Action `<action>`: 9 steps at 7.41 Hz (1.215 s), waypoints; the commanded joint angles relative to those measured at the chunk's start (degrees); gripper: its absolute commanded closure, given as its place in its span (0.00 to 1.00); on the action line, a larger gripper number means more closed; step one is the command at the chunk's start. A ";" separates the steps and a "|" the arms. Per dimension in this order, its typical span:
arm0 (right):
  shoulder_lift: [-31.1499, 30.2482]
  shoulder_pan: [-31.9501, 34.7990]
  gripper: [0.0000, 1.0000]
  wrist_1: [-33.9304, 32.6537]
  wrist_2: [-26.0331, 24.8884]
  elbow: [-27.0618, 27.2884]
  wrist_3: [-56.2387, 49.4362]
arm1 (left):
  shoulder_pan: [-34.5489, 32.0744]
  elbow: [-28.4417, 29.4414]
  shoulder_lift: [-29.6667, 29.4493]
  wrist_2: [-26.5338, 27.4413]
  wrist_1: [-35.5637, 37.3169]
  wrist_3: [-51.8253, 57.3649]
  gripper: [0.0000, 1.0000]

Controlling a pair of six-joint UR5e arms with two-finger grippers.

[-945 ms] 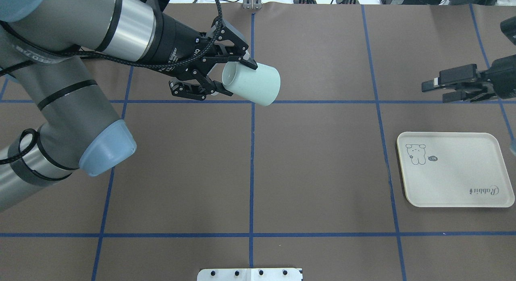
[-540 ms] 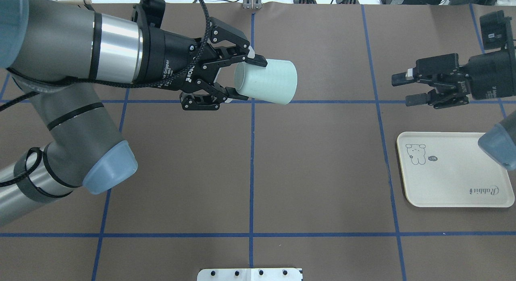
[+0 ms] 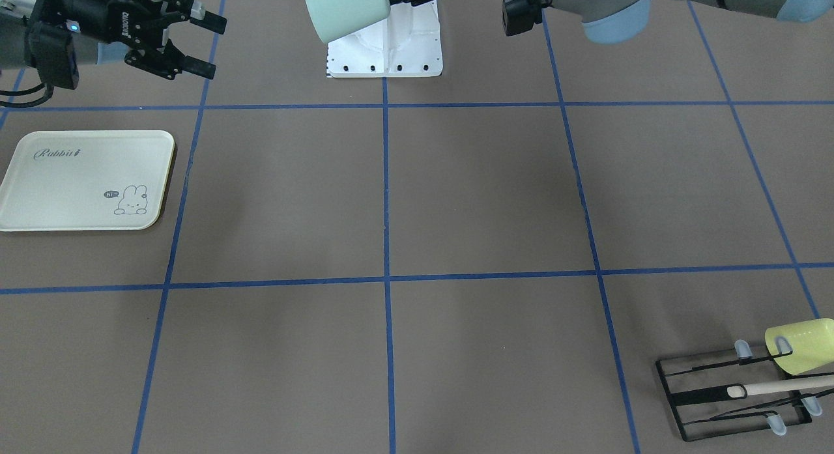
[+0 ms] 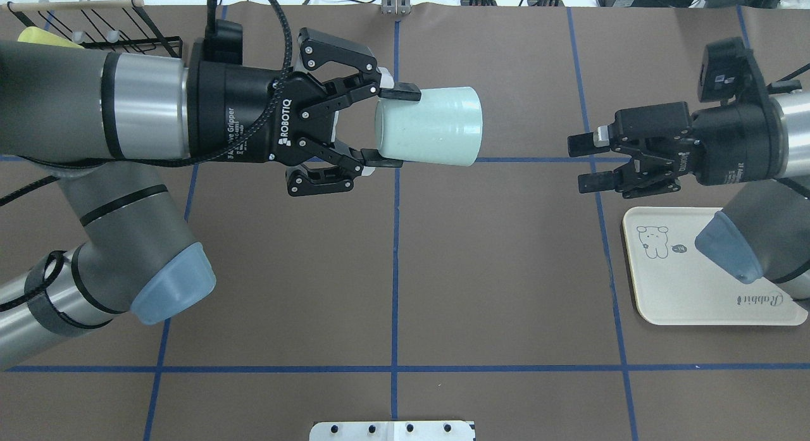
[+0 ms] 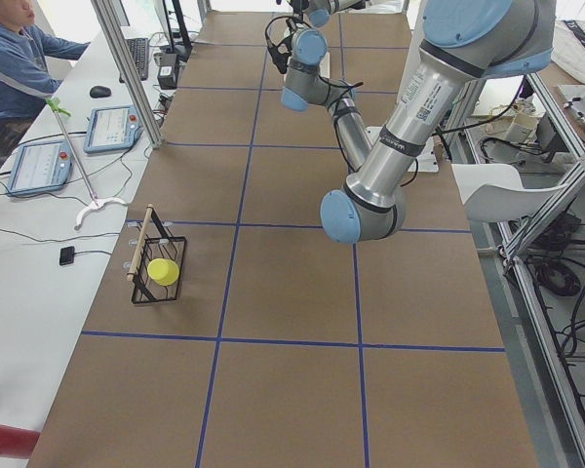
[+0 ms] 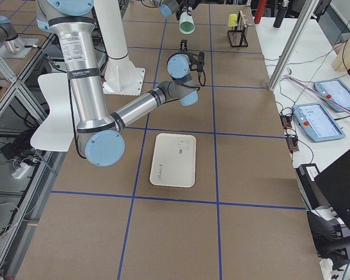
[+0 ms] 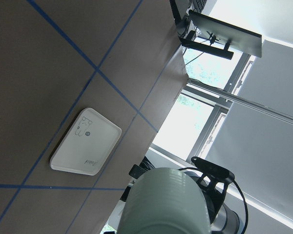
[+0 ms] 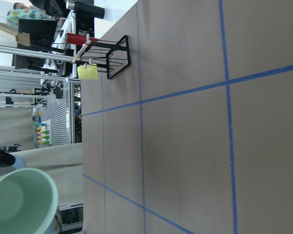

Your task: Left arm grabs green cup and hands to right arm on tray

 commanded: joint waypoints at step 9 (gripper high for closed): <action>3.60 -16.05 0.02 16.65 -22.43 -0.85 8.28 | 5.03 0.10 0.96 4.48 -10.05 -6.39 1.00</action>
